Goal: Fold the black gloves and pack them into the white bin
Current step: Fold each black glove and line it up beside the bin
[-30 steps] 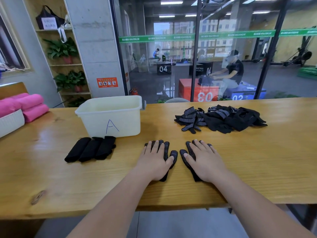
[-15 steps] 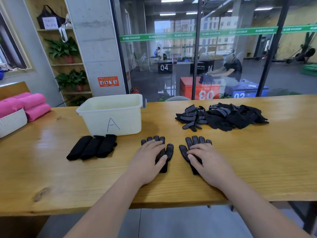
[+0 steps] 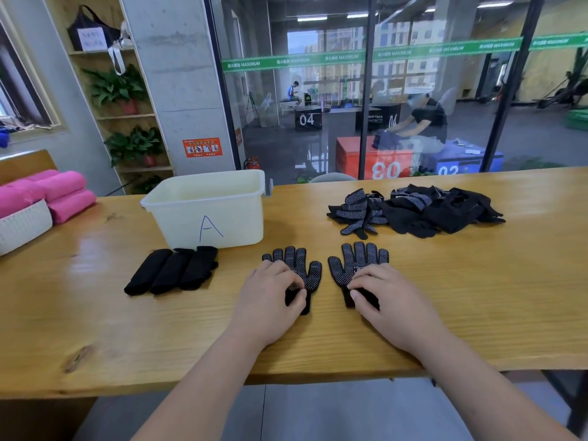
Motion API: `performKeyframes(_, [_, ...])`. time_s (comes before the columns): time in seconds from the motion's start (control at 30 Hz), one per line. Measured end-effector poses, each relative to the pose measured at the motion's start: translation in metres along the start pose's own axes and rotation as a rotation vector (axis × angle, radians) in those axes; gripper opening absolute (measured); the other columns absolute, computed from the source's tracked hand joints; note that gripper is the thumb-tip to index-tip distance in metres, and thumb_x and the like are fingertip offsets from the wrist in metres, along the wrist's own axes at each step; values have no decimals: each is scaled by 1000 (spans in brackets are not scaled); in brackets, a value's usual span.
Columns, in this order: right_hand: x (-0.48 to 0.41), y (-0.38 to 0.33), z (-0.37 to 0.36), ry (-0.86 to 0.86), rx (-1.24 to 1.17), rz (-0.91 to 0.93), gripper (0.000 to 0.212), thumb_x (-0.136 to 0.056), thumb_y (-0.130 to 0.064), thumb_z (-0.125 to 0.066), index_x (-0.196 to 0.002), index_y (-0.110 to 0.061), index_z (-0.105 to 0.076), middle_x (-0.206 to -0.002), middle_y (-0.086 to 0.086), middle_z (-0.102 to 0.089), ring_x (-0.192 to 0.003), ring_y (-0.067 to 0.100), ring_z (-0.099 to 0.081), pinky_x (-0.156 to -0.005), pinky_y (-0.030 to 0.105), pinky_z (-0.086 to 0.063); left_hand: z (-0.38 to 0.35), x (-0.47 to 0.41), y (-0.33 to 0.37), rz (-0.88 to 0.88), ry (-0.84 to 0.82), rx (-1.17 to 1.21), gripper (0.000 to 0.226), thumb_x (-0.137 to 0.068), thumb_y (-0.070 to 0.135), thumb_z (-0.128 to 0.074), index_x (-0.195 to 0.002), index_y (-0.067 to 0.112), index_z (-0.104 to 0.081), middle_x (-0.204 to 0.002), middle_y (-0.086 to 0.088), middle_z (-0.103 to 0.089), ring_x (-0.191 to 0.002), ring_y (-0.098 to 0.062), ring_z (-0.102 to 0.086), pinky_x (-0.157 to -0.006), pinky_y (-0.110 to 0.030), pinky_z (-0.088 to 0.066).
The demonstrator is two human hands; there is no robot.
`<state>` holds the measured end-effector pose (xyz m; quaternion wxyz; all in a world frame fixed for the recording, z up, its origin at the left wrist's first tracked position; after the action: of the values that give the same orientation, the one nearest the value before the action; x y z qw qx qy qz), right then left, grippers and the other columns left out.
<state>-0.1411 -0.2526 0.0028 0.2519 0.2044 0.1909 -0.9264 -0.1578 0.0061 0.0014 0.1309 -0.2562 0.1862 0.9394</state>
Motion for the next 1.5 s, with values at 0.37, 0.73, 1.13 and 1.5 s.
performKeyframes(0.37, [-1,1,-1,-70,37,29,37,-103,-51,-45,-126,-38,-71,-121,-28,-58,-115,1,-49,-99,30,-48,7,-4,-1,140,-82,56,9,-93,41,-71,-85,42,-66,-82,20,-58,-91,-2,-52,-89,-37,-51])
performKeyframes(0.73, [0,6,12,1,-329,-53,55,-95,-78,-45,-116,-36,-73,-114,-28,-65,-119,-3,-50,-99,18,-40,5,-49,55,317,-76,448,10,-92,36,-75,-83,31,-75,-74,18,-73,-74,3,-66,-65,-12,-44])
performKeyframes(1.13, [-5,21,11,79,-509,-317,13,-93,-26,-77,-90,-34,-67,-93,-24,-72,-96,-6,-65,-82,22,-47,-22,-38,8,-31,23,23,22,-102,43,-56,-114,33,-71,-114,17,-63,-115,-12,-49,-100,-36,-45])
performKeyframes(1.5, [-65,-14,100,44,-426,-74,23,-97,-14,-73,-108,-35,-74,-85,-34,-68,-77,-10,-60,-70,8,-38,-27,-34,16,-143,-85,25,42,-100,52,-50,-137,33,-58,-140,18,-55,-136,-11,-42,-111,-43,-41])
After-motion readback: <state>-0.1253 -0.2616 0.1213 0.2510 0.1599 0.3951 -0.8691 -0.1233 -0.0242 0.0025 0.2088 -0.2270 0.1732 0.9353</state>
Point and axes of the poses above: each hand's wrist, its own x-axis away from the middle knuckle, its own z-axis out of the back of the hand, y = z × x, the point moved 2 cm from there along -x, towards the middle knuckle
